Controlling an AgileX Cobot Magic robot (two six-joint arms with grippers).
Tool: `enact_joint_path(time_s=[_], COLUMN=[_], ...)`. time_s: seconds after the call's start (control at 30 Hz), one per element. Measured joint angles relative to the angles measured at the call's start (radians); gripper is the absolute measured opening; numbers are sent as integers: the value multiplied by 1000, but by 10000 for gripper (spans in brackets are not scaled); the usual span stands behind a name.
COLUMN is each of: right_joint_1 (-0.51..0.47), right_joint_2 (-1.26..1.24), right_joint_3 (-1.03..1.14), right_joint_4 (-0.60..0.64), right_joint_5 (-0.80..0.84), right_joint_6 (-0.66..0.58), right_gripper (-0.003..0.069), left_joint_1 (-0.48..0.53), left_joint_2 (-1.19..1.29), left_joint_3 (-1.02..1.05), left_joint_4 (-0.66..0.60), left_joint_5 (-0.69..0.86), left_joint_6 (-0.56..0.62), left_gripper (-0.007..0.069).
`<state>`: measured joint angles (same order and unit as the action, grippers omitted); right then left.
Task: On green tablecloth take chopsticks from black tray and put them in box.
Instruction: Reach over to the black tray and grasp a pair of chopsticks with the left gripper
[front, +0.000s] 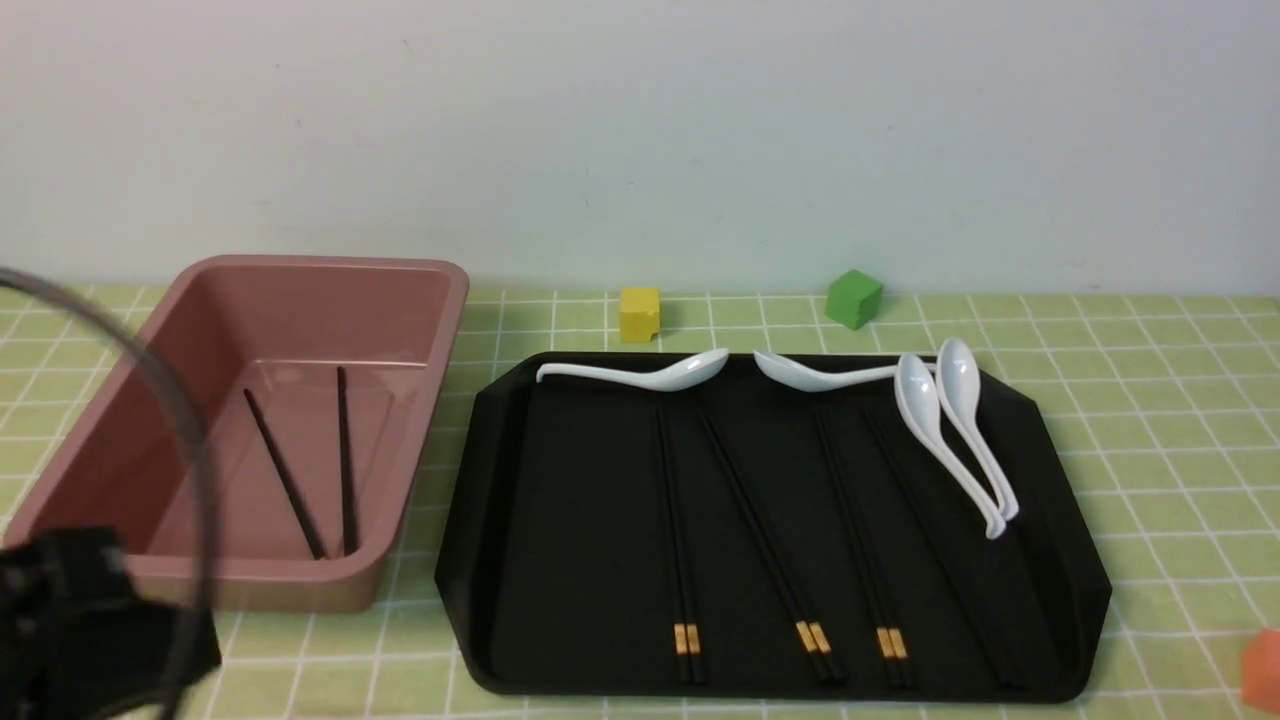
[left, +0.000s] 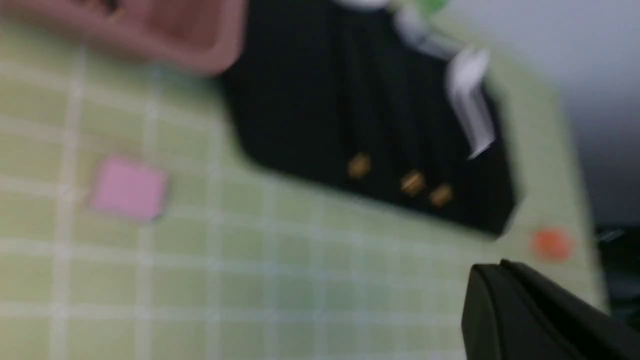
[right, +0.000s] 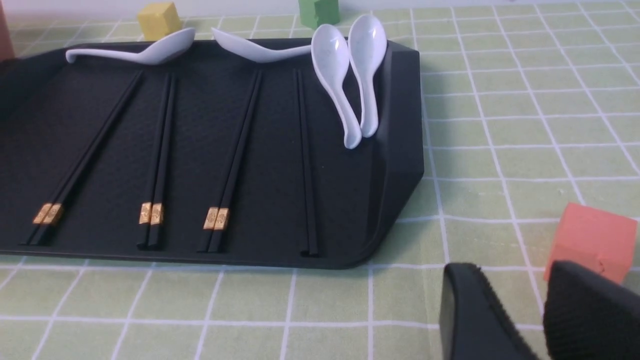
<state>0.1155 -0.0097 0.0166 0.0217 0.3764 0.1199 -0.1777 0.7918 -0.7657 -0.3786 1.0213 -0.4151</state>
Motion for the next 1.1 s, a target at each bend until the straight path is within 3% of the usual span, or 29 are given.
enact_joint_path(time_s=[0.1, 0.27, 0.4, 0.6, 0.73, 0.97, 1.1], right_joint_1=[0, 0, 0, 0, 0, 0, 0], right_joint_2=[0, 0, 0, 0, 0, 0, 0], right_joint_3=[0, 0, 0, 0, 0, 0, 0], right_joint_4=[0, 0, 0, 0, 0, 0, 0], right_joint_5=[0, 0, 0, 0, 0, 0, 0], right_joint_6=[0, 0, 0, 0, 0, 0, 0], right_gripper=[240, 240, 240, 240, 240, 240, 240], left_joint_1=[-1, -154, -321, -471, -503, -507, -507], left_joint_2=[258, 583, 752, 1004, 1172, 1353, 1383], left_joint_3=[-130, -295, -434, -659, -807, -965, -973], left_joint_4=[100, 113, 165, 346, 411, 398, 394], left_joint_5=[164, 170, 111, 99, 111, 116, 80], left_joint_6=[33, 26, -83, -298, -370, -386, -394], left_gripper=[-13, -13, -13, 11, 100, 295, 335])
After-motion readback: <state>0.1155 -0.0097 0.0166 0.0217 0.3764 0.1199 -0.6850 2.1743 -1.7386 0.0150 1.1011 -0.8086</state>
